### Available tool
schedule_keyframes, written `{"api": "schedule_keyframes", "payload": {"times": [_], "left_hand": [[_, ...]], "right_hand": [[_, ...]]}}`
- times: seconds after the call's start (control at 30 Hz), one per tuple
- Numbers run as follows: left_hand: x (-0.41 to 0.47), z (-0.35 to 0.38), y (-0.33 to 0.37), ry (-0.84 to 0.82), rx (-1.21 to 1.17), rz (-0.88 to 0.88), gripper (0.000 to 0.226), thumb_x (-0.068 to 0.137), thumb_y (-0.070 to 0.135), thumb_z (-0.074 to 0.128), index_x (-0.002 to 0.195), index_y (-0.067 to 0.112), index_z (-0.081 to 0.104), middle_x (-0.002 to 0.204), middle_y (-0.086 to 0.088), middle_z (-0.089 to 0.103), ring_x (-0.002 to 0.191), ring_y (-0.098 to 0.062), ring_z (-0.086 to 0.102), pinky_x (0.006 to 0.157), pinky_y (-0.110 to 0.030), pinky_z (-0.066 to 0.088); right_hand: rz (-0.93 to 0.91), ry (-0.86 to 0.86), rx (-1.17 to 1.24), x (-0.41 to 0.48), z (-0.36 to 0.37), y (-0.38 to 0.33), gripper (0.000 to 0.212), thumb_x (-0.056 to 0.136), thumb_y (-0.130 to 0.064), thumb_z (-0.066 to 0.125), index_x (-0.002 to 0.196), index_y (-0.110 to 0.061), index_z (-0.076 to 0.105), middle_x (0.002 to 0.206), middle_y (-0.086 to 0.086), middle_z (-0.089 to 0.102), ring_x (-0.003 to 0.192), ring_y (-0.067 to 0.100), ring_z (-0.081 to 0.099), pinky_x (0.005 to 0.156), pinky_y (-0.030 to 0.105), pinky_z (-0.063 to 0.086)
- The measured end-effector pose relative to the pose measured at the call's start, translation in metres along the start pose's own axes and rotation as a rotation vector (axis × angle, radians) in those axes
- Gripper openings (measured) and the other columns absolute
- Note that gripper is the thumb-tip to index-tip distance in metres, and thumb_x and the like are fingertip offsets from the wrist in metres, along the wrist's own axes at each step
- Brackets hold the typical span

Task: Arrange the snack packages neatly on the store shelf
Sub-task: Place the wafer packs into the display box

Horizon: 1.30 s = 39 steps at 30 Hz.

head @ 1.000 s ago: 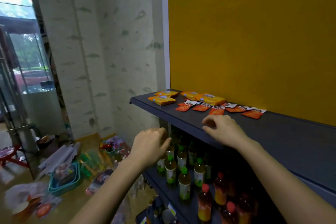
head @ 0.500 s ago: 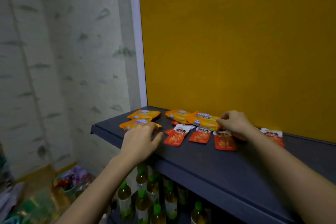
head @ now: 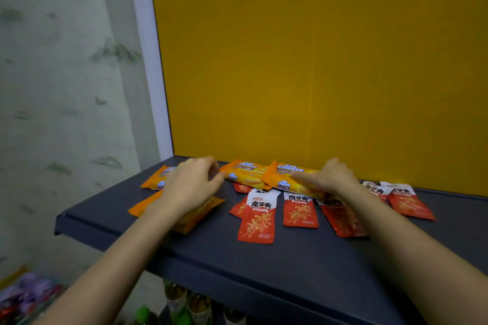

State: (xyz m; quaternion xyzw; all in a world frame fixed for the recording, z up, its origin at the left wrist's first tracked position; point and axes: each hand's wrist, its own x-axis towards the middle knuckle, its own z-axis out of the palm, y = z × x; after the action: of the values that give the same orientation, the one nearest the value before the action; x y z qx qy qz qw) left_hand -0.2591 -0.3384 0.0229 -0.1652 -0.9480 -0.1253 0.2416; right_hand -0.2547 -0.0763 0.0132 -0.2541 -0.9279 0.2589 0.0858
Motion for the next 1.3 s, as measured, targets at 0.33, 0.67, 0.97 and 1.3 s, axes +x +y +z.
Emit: {"api": "schedule_keyframes", "payload": {"times": [0.33, 0.67, 0.97, 1.3], "left_hand": [[0.084, 0.030, -0.032, -0.311, -0.129, 0.027, 0.039, 0.089, 0.045, 0.053, 0.103, 0.009, 0.062, 0.112, -0.014, 0.064, 0.107, -0.031, 0.056, 0.082, -0.034, 0.043], [0.127, 0.059, -0.013, -0.672, -0.356, -0.076, 0.079, 0.080, 0.050, 0.065, 0.133, -0.003, 0.040, 0.142, -0.016, 0.044, 0.122, -0.029, 0.047, 0.085, -0.031, 0.040], [0.135, 0.071, -0.015, -0.713, -0.603, -0.214, 0.101, 0.071, 0.040, 0.077, 0.145, 0.000, 0.021, 0.153, -0.014, 0.026, 0.137, -0.030, 0.031, 0.103, -0.035, 0.034], [0.155, 0.075, -0.032, -0.861, -0.901, -0.335, 0.026, 0.073, 0.021, 0.078, 0.085, 0.012, 0.056, 0.069, -0.002, 0.064, 0.056, -0.011, 0.062, 0.040, -0.020, 0.052]], "right_hand": [[0.225, 0.035, 0.070, 0.008, 0.015, -0.012, 0.112, 0.062, -0.065, 0.072, 0.138, 0.003, 0.026, 0.144, 0.017, 0.041, 0.127, 0.032, 0.045, 0.097, 0.039, 0.043], [0.300, -0.015, 0.412, 0.013, 0.009, -0.019, 0.098, 0.065, -0.038, 0.083, 0.140, 0.002, 0.034, 0.142, 0.017, 0.044, 0.124, 0.034, 0.048, 0.098, 0.041, 0.046], [0.279, 0.023, 0.491, 0.010, 0.015, -0.018, 0.079, 0.074, -0.030, 0.077, 0.135, 0.000, 0.039, 0.138, 0.017, 0.047, 0.122, 0.032, 0.049, 0.096, 0.039, 0.044], [0.276, 0.058, 0.676, 0.010, 0.013, -0.015, 0.026, 0.083, -0.025, 0.069, 0.092, -0.006, 0.053, 0.077, 0.009, 0.055, 0.061, 0.017, 0.050, 0.050, 0.027, 0.040]]}}
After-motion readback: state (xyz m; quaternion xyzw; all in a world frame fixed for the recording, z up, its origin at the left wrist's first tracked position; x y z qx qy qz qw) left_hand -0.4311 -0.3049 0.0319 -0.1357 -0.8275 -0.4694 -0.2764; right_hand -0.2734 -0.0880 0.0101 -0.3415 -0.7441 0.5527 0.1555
